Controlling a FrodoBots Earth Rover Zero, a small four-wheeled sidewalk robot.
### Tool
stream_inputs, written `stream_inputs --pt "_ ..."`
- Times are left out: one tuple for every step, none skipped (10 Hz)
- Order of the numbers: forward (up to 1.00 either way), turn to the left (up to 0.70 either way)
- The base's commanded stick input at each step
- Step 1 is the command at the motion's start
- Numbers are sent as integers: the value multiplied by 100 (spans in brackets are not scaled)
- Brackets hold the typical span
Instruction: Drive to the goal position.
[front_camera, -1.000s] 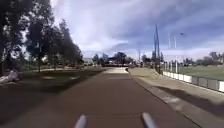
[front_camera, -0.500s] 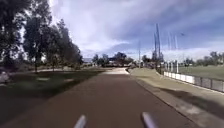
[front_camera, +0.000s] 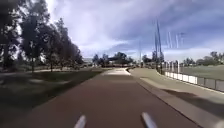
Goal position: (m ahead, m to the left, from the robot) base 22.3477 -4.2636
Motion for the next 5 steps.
stream_inputs --pt "100 0" --pt "100 0" --pt "100 0" --pt "100 0" --pt "100 -13"
